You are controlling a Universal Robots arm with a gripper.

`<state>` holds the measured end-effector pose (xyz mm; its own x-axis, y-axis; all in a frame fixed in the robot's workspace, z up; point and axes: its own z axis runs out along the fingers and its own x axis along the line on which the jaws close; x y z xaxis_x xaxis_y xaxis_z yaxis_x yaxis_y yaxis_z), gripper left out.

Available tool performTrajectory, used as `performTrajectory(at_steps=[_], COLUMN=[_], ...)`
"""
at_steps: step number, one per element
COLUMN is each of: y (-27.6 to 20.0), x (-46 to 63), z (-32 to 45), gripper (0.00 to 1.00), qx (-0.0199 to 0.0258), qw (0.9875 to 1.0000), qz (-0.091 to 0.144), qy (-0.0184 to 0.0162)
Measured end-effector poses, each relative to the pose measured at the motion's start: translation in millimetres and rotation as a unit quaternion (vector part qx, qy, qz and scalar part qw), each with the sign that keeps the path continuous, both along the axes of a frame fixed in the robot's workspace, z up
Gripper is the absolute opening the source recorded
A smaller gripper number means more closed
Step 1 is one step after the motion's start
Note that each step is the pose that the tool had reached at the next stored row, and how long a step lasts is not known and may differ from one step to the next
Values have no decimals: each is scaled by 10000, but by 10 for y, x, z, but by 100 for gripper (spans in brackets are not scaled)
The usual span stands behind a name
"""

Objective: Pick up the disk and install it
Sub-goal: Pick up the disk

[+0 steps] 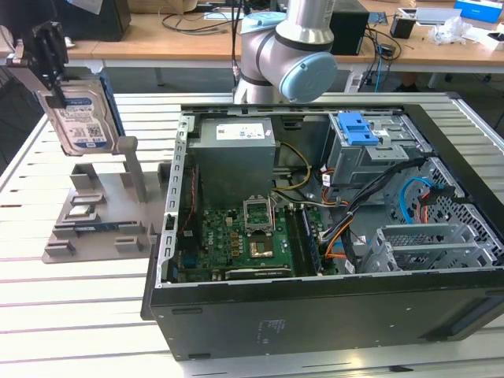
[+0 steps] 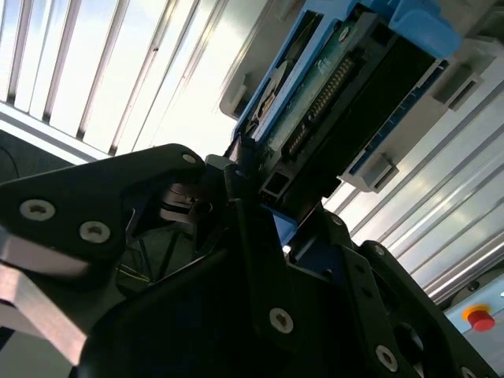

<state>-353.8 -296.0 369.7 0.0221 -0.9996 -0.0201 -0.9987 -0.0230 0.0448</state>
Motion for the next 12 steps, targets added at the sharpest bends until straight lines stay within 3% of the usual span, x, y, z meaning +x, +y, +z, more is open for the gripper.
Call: performTrajectory(at_steps=[5,12], y=[0,0], x=[0,0], z=[88,271], gripper=[37,37], qx=[0,0], qw=[10000,10000], qz=[0,0], qy=[0,0])
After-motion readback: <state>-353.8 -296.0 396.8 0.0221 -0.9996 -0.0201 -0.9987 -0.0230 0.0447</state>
